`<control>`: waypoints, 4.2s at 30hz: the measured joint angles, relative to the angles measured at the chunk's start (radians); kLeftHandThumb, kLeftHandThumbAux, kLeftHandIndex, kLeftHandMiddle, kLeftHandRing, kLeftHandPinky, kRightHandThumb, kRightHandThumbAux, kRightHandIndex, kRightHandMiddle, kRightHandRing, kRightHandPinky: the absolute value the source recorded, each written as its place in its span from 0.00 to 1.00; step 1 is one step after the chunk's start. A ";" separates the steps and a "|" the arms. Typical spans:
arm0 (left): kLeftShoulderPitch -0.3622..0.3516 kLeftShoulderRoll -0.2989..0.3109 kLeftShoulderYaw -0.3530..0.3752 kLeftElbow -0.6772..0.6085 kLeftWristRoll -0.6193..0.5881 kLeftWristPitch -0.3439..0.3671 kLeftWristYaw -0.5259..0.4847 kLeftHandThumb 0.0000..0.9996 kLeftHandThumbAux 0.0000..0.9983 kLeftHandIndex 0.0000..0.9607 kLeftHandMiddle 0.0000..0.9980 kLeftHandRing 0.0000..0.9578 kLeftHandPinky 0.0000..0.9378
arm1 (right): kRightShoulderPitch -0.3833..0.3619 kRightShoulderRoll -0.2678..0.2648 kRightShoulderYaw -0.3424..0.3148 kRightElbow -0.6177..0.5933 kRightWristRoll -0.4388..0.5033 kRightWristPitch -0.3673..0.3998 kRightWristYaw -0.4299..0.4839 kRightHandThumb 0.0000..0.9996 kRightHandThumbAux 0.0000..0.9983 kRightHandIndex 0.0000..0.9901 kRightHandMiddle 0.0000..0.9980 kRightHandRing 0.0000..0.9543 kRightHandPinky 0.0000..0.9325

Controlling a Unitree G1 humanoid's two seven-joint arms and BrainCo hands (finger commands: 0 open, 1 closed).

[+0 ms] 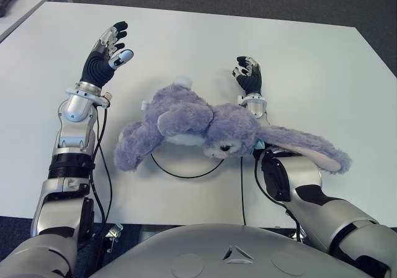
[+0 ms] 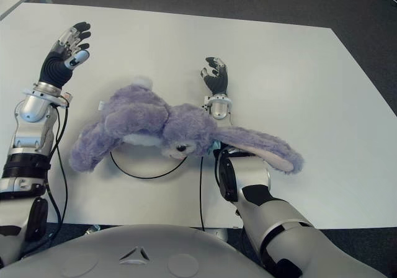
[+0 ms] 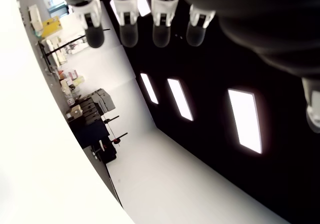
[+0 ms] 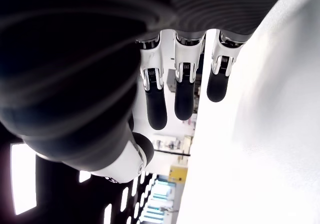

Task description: Put the doll into the plate.

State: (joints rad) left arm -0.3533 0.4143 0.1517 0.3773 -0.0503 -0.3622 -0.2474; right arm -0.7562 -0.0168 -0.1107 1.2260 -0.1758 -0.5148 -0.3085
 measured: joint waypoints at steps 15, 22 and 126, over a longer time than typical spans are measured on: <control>-0.161 -0.068 0.000 0.293 -0.004 0.008 0.009 0.00 0.47 0.00 0.00 0.00 0.00 | 0.000 0.000 -0.003 0.000 0.001 0.000 0.001 0.61 0.88 0.28 0.26 0.21 0.14; -0.237 -0.101 0.018 0.436 -0.026 0.013 0.010 0.00 0.49 0.00 0.00 0.00 0.00 | -0.001 0.001 -0.003 -0.001 0.002 0.000 0.001 0.61 0.88 0.28 0.26 0.20 0.13; -0.294 -0.206 0.183 0.837 -0.079 -0.174 0.088 0.05 0.67 0.00 0.00 0.00 0.00 | 0.011 0.001 -0.005 0.002 0.001 0.000 -0.008 0.43 0.89 0.25 0.26 0.23 0.17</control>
State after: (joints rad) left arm -0.6470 0.2079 0.3349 1.2139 -0.1289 -0.5360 -0.1594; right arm -0.7454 -0.0159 -0.1153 1.2275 -0.1745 -0.5151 -0.3161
